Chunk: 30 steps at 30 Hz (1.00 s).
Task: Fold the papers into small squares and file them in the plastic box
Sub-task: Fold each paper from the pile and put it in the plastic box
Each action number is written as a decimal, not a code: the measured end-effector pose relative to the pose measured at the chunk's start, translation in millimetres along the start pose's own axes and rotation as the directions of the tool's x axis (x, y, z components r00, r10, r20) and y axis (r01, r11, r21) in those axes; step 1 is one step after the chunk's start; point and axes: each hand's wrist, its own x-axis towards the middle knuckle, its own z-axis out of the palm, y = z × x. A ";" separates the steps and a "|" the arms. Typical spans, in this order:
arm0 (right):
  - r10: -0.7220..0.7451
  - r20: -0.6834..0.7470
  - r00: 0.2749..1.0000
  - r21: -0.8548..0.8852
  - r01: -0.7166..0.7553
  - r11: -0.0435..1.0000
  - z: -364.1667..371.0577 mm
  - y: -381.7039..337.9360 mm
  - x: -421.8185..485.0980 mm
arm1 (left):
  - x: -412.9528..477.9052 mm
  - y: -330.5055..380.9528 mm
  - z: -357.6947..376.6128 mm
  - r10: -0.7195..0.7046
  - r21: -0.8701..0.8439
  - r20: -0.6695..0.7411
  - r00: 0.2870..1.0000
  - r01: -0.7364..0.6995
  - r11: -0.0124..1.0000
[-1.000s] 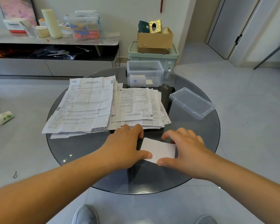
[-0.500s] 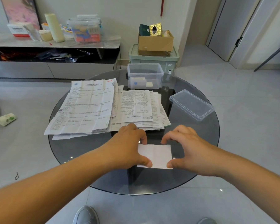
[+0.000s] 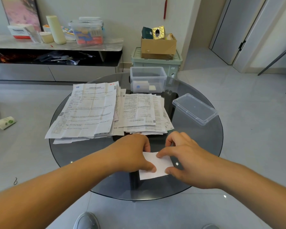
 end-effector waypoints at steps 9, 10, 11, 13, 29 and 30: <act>-0.060 0.026 0.998 0.034 0.059 0.998 6.7 -2.5 1.6 | -0.9 -10.7 -6.7 -0.032 -0.421 0.038 0.999 0.045 0.906; -0.060 0.031 0.998 0.051 0.058 0.997 6.9 -3.0 1.5 | -2.3 -10.7 -7.4 -0.029 -0.482 0.071 0.997 0.059 0.874; -0.058 0.034 0.998 0.073 0.055 0.996 7.0 -3.5 0.8 | -3.6 -10.4 -7.9 -0.022 -0.529 0.089 0.996 0.066 0.846; -0.059 0.010 0.998 0.106 0.058 0.993 7.5 -4.8 -0.4 | -5.7 -8.9 -8.3 0.003 -0.611 0.084 0.997 0.049 0.790; 0.086 -0.147 0.985 0.250 -0.047 0.967 10.1 -6.3 -1.7 | -5.1 -13.9 10.5 0.211 -0.048 -0.169 0.963 -0.222 0.974; 0.116 -0.145 0.983 0.250 -0.077 0.965 10.6 -5.5 -1.6 | -3.4 -13.6 12.7 0.201 -0.043 -0.182 0.963 -0.212 0.976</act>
